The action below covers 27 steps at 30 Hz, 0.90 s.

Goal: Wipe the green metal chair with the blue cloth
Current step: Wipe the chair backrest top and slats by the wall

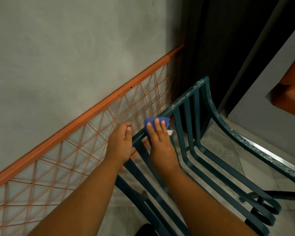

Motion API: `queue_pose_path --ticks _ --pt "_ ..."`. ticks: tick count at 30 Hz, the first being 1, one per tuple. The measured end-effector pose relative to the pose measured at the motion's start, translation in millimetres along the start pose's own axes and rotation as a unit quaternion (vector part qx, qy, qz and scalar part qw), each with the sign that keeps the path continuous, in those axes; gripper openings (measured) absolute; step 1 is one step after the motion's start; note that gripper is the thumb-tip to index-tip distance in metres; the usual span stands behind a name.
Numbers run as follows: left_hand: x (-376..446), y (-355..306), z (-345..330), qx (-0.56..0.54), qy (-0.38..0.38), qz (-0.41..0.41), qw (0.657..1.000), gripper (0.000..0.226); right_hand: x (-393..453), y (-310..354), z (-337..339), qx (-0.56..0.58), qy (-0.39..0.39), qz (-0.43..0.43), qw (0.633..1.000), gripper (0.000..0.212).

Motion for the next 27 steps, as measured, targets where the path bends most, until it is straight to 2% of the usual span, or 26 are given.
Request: queue_pose_path --ticks 2,4,5,6,7,9,10,11,13,15,17,18,19,20,22,27 --pt "0.7 -0.4 -0.2 0.007 0.002 0.0 1.0 0.029 -18.6 -18.0 -8.1 0.036 0.058 -0.008 0.998 0.077" --pt "1.4 -0.6 -0.5 0.014 0.008 -0.005 1.0 0.029 -24.2 -40.3 0.3 0.139 0.09 -0.117 0.979 0.042" --pt "1.8 -1.6 -1.5 0.021 0.015 -0.009 1.0 0.03 -25.3 -51.0 8.6 0.153 0.076 -0.176 0.969 0.027" --pt "2.1 -2.5 -3.4 0.033 0.026 -0.012 0.999 0.03 -24.9 -69.8 12.7 0.185 0.044 -0.251 0.949 0.016" --pt "2.6 -2.9 -6.0 0.051 0.038 -0.014 0.998 0.031 -26.4 -86.5 15.8 0.269 0.012 -0.337 0.902 0.011" --pt "5.0 -3.3 -10.5 0.092 0.057 -0.014 0.994 0.032 -23.8 -98.8 15.6 0.387 0.011 -0.403 0.829 0.028" --pt "7.3 -5.4 -11.6 0.105 0.058 -0.019 0.993 0.032 -18.7 -94.9 18.0 0.412 0.017 -0.405 0.816 0.04" --pt "10.4 -9.9 -12.1 0.108 0.056 -0.031 0.992 0.032 -15.1 -91.3 18.9 0.477 0.012 -0.416 0.774 0.044" --pt "19.3 -22.5 -14.2 0.087 0.05 -0.068 0.993 0.032 -2.3 -79.9 19.5 0.556 -0.009 -0.395 0.732 0.036" --pt "30.1 -34.5 -15.5 0.046 0.039 -0.086 0.994 0.031 7.7 -56.3 32.8 0.526 -0.053 -0.323 0.785 0.041" --pt "41.5 -40.8 -13.6 0.007 0.013 -0.074 0.997 0.03 10.9 -21.7 36.5 0.375 -0.058 -0.215 0.9 0.05" --pt "46.8 -42.7 -11.8 -0.003 -0.005 -0.071 0.997 0.03 10.1 -8.3 31.4 0.281 -0.055 -0.15 0.946 0.053" --pt "51.4 -44.5 -10.2 -0.004 -0.019 -0.071 0.997 0.029 9.5 -0.3 22.7 0.19 -0.042 -0.086 0.977 0.055" --pt "54.9 -46.0 -10.1 0.0 -0.027 -0.072 0.997 0.029 9.8 1.8 15.3 0.105 -0.041 -0.027 0.993 0.057" --pt "59.3 -49.7 -13.2 0.014 -0.026 -0.08 0.996 0.028 15.8 -2.3 11.0 0.019 -0.036 0.007 0.999 0.058" --pt "61.4 -60.9 -32.3 0.075 0.006 -0.141 0.987 0.029 26.3 -3.2 23.7 0.027 -0.041 0.006 0.999 0.053"
Point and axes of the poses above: each hand's wrist, its own x-axis towards the middle knuckle, its own z-axis out of the back of the hand, y = z × x, the point moved 7 cm from there along x, towards the middle knuckle, and after that the axes turned 14 degrees about -z, right-handed, at the moved point
